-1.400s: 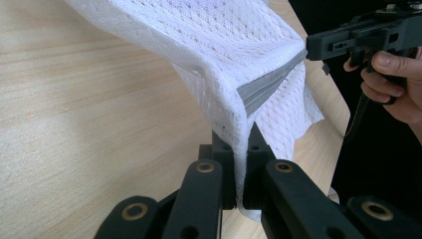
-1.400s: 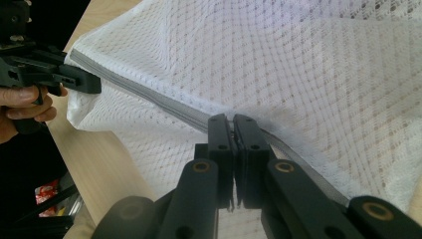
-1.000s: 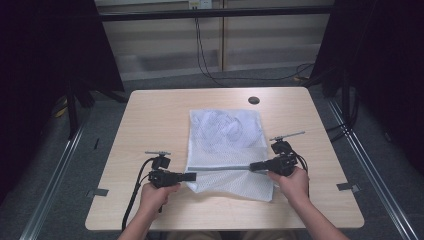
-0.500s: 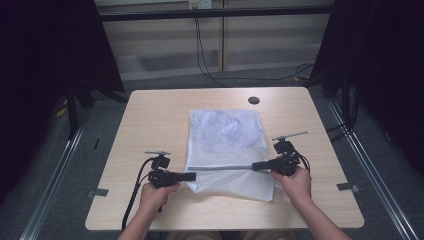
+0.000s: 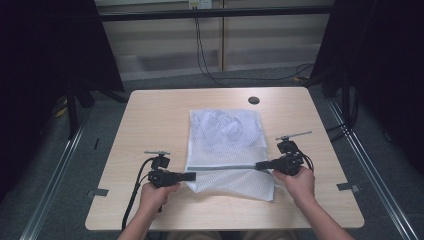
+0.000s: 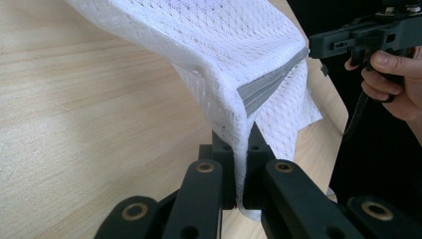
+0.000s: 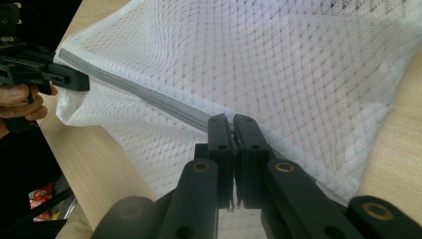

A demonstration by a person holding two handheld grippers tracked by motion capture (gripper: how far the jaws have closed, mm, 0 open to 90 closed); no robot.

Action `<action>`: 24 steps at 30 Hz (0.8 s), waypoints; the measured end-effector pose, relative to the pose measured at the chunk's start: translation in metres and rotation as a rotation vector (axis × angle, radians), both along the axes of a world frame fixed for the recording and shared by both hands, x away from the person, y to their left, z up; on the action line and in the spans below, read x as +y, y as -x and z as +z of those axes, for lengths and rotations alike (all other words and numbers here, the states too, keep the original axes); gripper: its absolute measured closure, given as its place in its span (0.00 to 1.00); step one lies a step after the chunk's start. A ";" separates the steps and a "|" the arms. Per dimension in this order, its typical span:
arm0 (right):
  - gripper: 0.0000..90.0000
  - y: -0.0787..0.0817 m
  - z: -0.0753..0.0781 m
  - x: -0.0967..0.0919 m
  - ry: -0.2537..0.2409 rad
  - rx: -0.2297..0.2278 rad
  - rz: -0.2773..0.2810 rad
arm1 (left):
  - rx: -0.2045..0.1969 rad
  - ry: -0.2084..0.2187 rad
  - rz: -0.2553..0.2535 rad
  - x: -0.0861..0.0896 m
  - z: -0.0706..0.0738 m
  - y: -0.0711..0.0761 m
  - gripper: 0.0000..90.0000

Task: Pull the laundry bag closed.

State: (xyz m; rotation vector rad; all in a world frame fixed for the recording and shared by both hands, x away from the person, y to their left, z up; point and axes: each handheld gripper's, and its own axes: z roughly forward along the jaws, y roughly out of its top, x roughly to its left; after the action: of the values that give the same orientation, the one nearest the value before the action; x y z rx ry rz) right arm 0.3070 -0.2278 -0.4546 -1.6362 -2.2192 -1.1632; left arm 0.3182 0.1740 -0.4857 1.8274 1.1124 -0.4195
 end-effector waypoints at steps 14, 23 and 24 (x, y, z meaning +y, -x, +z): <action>0.97 0.001 0.000 -0.007 0.008 -0.002 -0.012 | 0.000 0.002 -0.003 0.001 0.000 0.000 0.99; 0.97 0.001 -0.001 -0.009 0.005 -0.002 -0.022 | -0.003 0.006 0.010 0.002 0.001 0.000 0.99; 0.97 0.001 -0.001 -0.010 0.003 -0.001 -0.023 | 0.013 0.017 0.016 0.001 0.001 0.000 0.99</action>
State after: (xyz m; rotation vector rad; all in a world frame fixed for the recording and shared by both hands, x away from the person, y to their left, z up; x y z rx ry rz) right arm 0.3060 -0.2380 -0.4559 -1.6677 -2.2093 -1.1665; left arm 0.3179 0.1746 -0.4850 1.8021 1.1283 -0.4309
